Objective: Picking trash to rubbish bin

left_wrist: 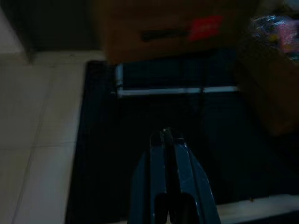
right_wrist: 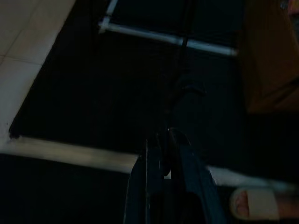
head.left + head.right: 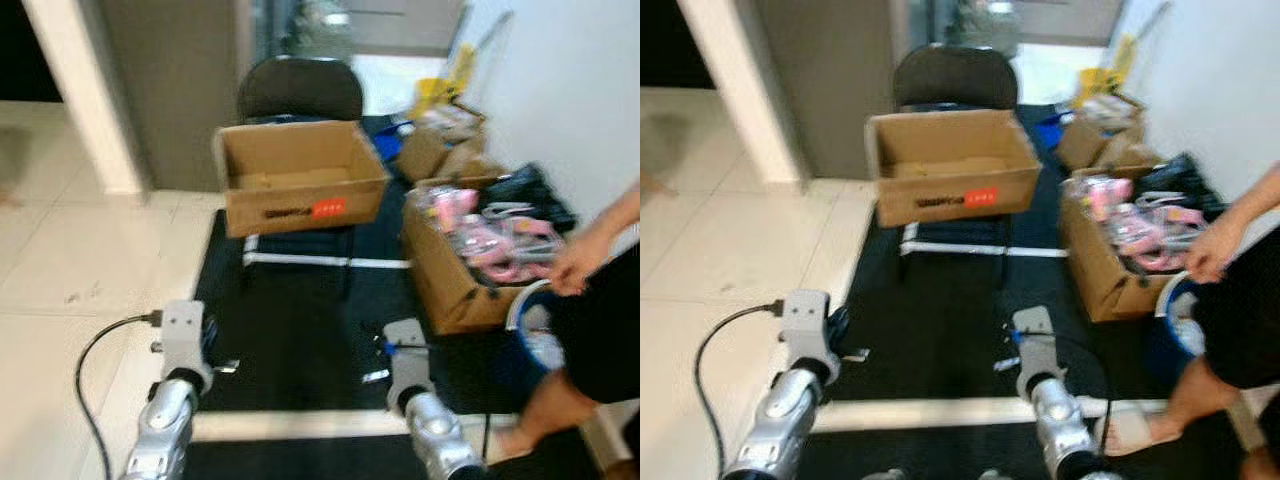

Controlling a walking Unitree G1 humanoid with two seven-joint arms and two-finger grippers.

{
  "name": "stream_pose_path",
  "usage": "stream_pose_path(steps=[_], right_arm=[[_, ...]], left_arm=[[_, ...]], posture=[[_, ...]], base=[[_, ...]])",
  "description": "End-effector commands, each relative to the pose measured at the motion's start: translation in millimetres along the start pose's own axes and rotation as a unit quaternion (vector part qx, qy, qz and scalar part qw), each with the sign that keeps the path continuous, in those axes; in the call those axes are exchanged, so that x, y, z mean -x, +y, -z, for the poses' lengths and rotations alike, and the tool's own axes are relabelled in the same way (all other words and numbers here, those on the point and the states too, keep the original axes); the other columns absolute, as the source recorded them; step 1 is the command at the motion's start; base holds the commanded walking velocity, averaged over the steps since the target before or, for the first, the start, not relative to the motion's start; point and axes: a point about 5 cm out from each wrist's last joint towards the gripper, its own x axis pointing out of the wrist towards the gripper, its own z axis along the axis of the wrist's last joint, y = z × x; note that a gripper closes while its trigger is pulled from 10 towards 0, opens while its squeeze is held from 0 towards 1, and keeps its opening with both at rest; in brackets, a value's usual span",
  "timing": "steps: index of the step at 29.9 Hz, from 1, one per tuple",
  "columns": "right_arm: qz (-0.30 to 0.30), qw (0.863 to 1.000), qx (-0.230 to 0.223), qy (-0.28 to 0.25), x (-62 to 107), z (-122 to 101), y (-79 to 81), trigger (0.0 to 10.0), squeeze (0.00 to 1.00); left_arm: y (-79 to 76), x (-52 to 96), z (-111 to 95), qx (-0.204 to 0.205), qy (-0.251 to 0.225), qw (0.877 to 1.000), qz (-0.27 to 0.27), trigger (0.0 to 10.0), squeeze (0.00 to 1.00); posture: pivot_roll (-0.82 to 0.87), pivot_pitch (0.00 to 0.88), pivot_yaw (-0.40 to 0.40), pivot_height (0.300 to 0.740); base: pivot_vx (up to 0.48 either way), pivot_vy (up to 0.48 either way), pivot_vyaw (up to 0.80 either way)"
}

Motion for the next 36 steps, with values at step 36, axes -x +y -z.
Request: stream_pose_path(steps=[36], right_arm=[[-0.007,1.0,-0.014,-0.027,-6.6,-14.6,1.4,10.0,0.0]], left_arm=[[-3.6,0.9,3.7,-0.013,0.012,1.0,0.012,10.0,0.0]], posture=[[0.08,0.092,0.006,0.74]], base=[[0.328,0.0,-0.14]])
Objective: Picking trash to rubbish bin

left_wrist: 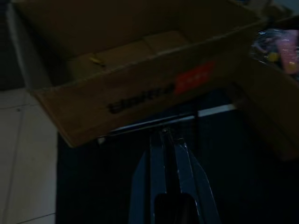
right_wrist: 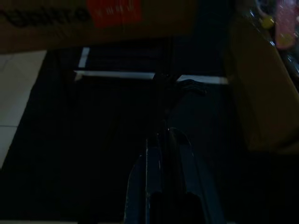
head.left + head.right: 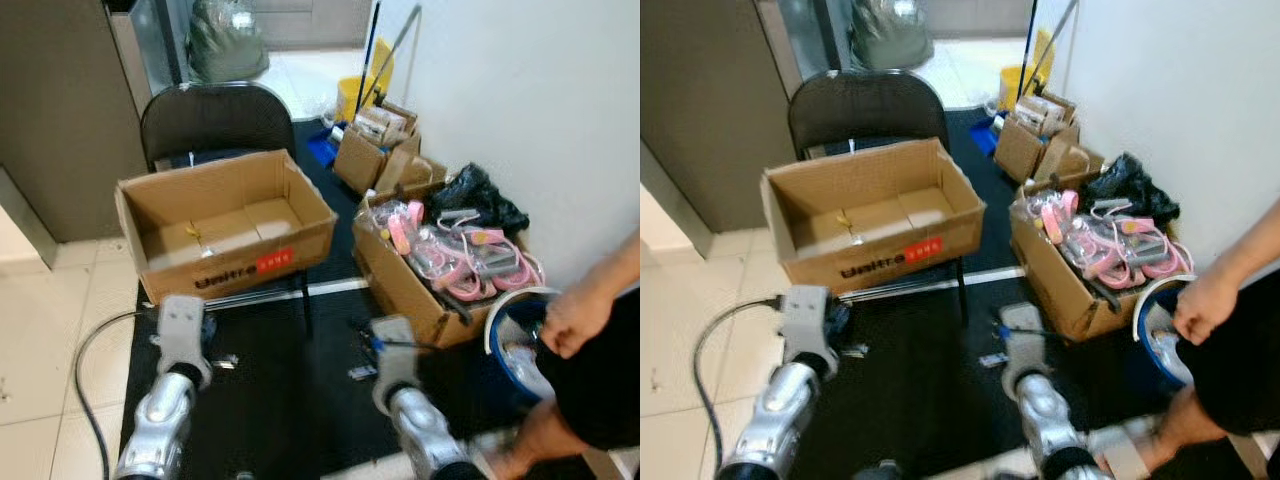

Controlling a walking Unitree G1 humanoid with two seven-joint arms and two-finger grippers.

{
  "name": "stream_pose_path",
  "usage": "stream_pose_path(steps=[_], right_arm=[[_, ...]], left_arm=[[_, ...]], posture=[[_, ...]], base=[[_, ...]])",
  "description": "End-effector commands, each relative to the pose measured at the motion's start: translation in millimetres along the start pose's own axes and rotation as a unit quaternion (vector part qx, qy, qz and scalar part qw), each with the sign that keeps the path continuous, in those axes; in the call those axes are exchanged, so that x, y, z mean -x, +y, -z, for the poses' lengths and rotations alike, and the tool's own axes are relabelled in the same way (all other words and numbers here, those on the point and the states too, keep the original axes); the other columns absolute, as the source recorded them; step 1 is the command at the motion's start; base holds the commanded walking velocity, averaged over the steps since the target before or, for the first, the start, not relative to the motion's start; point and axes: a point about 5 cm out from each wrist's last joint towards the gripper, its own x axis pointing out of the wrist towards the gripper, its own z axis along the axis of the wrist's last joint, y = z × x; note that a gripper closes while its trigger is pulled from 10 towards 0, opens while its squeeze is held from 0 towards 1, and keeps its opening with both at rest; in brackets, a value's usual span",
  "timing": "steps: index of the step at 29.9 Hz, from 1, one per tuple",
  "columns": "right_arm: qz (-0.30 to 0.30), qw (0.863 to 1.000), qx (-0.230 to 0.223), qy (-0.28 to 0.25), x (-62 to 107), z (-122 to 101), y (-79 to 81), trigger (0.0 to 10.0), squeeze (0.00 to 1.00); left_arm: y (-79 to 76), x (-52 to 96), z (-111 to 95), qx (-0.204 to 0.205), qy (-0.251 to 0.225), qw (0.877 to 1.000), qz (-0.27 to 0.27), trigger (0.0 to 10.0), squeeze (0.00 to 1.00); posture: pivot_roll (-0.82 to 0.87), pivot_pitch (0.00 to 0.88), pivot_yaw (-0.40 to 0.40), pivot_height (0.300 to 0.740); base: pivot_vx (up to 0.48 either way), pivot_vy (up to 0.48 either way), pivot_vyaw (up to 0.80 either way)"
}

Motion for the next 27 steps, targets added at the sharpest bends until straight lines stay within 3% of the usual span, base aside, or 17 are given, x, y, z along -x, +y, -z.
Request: stream_pose_path(steps=[1,14,17,18,21,27], right_arm=[[-0.003,1.0,-0.001,-0.004,0.5,-0.5,-1.4,10.0,0.0],[-0.05,0.997,0.04,-0.043,-12.8,-27.9,11.9,10.0,0.0],[-0.051,0.997,0.04,-0.05,-14.1,-31.5,13.8,10.0,0.0],[-0.051,0.996,0.012,-0.068,-16.3,-39.7,16.1,10.0,0.0],[-0.057,0.994,-0.015,-0.089,-19.1,-50.6,18.0,10.0,0.0],[-0.089,0.988,0.006,-0.13,-23.9,-73.8,26.4,10.0,0.0]], left_arm=[[-1.8,1.7,3.9,-0.006,0.008,1.0,0.004,10.0,0.0],[-1.8,2.4,4.2,-0.008,0.008,1.0,0.003,10.0,0.0],[-1.5,2.3,3.7,-0.009,0.007,1.0,0.003,10.0,0.0],[-0.8,2.1,2.8,-0.01,0.006,1.0,0.003,10.0,0.0],[-0.3,1.7,2.0,-0.012,0.005,1.0,0.004,10.0,0.0],[-0.8,0.5,0.5,-0.016,0.003,1.0,0.007,10.0,0.0]], posture=[[0.08,0.091,0.006,0.74],[0.09,0.087,0.003,0.74],[0.09,0.086,0.003,0.74],[0.09,0.085,0.004,0.74],[0.09,0.083,0.007,0.74],[0.09,0.086,0.007,0.74]], base=[[0.319,0.0,0.0],[0.314,0.0,0.06],[0.311,0.0,0.8],[0.311,0.0,0.0],[0.31,0.0,0.0],[0.306,0.0,0.0]])
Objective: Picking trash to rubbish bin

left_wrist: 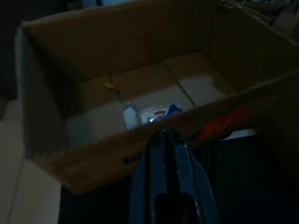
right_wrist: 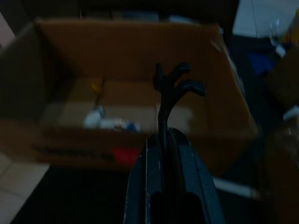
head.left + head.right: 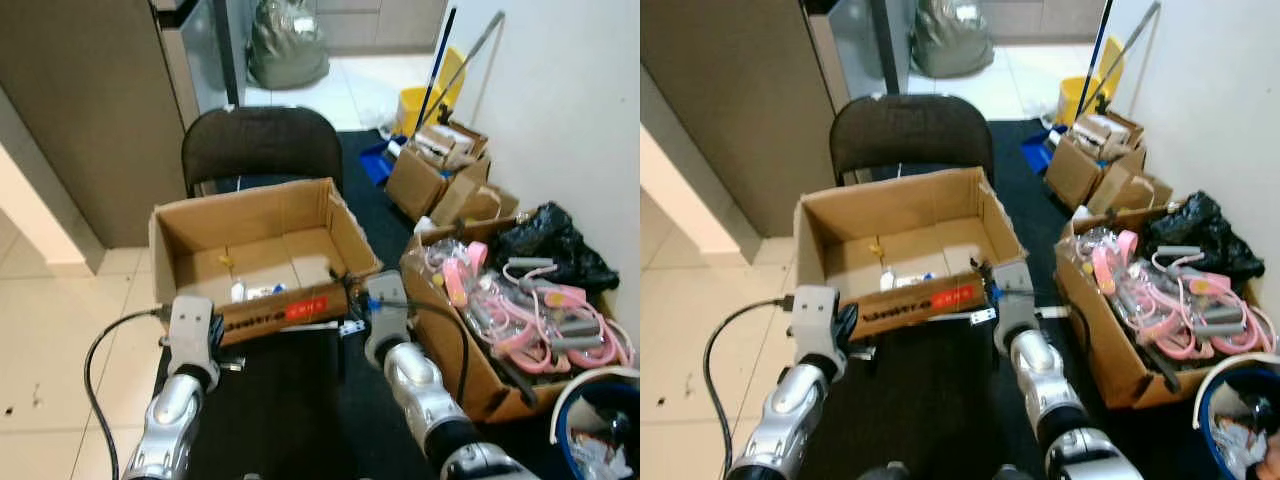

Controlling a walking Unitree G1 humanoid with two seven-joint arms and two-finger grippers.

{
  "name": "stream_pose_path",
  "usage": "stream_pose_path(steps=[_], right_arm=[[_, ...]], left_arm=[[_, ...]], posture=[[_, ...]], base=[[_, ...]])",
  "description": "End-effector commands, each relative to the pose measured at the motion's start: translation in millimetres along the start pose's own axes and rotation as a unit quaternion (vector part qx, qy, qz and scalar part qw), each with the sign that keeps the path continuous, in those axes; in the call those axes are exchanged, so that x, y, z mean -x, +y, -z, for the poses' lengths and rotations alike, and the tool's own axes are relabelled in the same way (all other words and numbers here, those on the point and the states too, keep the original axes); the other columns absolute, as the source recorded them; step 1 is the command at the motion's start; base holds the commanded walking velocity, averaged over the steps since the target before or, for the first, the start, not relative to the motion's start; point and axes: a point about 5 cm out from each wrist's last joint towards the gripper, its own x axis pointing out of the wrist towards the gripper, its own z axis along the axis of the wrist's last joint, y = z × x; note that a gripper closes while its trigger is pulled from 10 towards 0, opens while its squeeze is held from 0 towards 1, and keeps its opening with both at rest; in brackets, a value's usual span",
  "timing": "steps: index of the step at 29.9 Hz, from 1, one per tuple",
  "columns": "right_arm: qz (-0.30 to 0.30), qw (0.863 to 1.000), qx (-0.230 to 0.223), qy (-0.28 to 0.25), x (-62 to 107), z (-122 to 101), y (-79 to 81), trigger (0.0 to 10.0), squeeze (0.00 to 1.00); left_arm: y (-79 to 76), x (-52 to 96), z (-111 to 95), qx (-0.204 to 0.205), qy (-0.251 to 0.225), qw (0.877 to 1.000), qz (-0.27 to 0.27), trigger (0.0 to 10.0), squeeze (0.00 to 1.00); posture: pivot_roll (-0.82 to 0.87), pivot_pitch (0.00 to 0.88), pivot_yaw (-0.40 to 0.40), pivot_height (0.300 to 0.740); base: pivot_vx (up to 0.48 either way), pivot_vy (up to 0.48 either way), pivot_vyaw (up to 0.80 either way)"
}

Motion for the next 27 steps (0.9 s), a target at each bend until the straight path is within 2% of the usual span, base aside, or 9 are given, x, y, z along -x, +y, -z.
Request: stream_pose_path(steps=[1,9,23,27], right_arm=[[-0.012,1.0,-0.004,-0.005,-0.8,-0.9,5.1,10.0,0.0],[-0.021,1.0,0.005,-0.019,-7.5,-11.8,7.2,10.0,0.0],[-0.024,0.999,0.021,0.031,-3.6,2.8,6.2,10.0,0.0],[-0.029,0.999,0.029,0.035,-3.9,3.1,7.3,10.0,0.0]], left_arm=[[1.8,0.8,1.3,-0.008,0.004,1.0,0.0,10.0,0.0],[0.9,0.2,0.6,-0.009,0.002,1.0,0.0,10.0,0.0],[-1.4,-0.7,1.6,-0.011,0.005,1.0,0.0,10.0,0.0],[-0.8,-0.9,2.5,-0.013,0.007,1.0,-0.005,10.0,0.0]], posture=[[0.09,0.086,0.005,0.74],[0.09,0.083,0.003,0.74],[0.08,0.088,-0.003,0.74],[0.09,0.09,-0.004,0.74]], base=[[0.307,0.0,0.0],[0.306,0.0,0.0],[0.293,0.0,0.0],[0.0,0.0,0.0]])
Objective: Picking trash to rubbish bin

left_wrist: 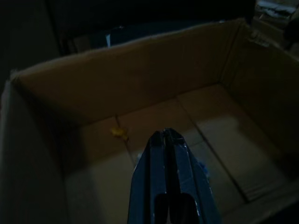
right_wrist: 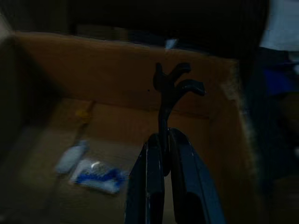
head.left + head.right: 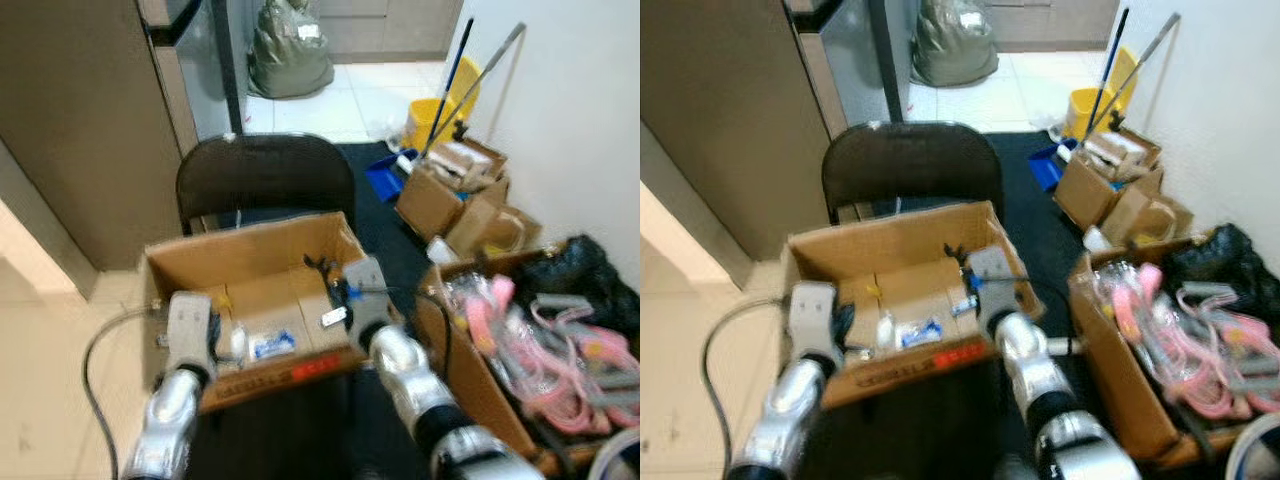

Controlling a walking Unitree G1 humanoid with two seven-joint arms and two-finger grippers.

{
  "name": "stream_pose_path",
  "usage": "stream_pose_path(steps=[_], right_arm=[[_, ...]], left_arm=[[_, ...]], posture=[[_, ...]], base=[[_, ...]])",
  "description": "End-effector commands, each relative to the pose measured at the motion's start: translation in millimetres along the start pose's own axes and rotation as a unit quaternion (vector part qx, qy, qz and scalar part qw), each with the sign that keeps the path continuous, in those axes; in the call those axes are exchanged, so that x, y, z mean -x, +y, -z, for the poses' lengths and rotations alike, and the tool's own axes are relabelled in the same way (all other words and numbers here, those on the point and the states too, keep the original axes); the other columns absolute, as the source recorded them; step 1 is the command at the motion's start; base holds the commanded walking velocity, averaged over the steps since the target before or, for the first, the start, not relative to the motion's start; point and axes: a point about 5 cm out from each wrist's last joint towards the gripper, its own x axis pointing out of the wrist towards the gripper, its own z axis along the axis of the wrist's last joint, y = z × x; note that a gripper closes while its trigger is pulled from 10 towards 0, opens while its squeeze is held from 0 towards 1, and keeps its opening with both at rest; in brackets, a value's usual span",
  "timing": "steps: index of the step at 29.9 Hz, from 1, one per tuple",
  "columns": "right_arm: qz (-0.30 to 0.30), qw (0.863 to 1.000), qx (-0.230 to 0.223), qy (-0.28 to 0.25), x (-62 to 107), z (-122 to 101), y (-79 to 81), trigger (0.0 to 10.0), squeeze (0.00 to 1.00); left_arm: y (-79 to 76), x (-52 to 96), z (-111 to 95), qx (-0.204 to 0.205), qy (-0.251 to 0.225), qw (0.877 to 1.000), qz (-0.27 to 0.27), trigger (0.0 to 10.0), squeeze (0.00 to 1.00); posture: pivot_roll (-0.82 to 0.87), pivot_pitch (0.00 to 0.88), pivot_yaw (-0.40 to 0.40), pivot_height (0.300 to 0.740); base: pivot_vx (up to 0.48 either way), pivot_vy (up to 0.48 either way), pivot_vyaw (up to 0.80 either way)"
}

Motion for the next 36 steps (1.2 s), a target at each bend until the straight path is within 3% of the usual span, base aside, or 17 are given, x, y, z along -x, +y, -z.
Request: stream_pose_path(steps=[1,10,17,20,22,23,24,36], right_arm=[[-0.019,1.0,0.009,0.023,1.0,8.2,9.9,10.0,0.0],[-0.059,0.988,0.088,0.116,9.2,35.0,17.0,10.0,0.0],[-0.06,0.987,0.088,0.122,10.6,37.7,18.7,10.0,0.0],[-0.051,0.987,0.087,0.121,10.1,37.2,17.6,10.0,0.0],[-0.043,0.988,0.085,0.123,9.8,37.1,16.2,10.0,0.0],[-0.041,0.988,0.085,0.124,9.7,37.3,15.6,10.0,0.0],[-0.04,0.988,0.085,0.125,9.6,37.3,15.6,10.0,0.0],[-0.048,0.989,0.078,0.117,7.9,35.1,21.1,10.0,0.0]], left_arm=[[5.1,4.2,8.1,-0.005,0.016,1.0,-0.012,10.0,0.0],[10.9,6.4,16.1,-0.02,0.041,0.998,-0.037,10.0,0.0],[10.0,7.9,18.1,-0.015,0.048,0.998,-0.027,10.0,0.0],[0.4,8.7,17.3,0.007,0.044,0.999,0.015,10.0,0.0],[-15.3,10.6,14.7,0.025,0.037,0.995,0.085,10.0,0.0],[-30.2,13.9,14.0,0.002,0.037,0.988,0.149,10.0,0.0],[-34.7,15.0,15.9,-0.013,0.045,0.985,0.166,10.0,0.0],[-31.7,16.2,19.4,-0.017,0.051,0.986,0.155,10.0,0.0]], posture=[[0.09,0.089,-0.005,0.74],[0.09,0.086,-0.009,0.74],[0.09,0.085,-0.005,0.74],[0.09,0.083,-0.007,0.74],[0.09,0.081,-0.007,0.74],[0.09,0.079,-0.007,0.74],[0.09,0.078,-0.007,0.74],[0.09,0.074,-0.007,0.74]], base=[[0.0,0.0,0.0],[0.0,0.0,0.0],[0.0,0.0,0.0],[0.0,0.0,0.0],[0.0,0.0,0.0],[0.0,0.0,0.0],[0.0,0.0,0.0],[0.0,0.0,0.0]])
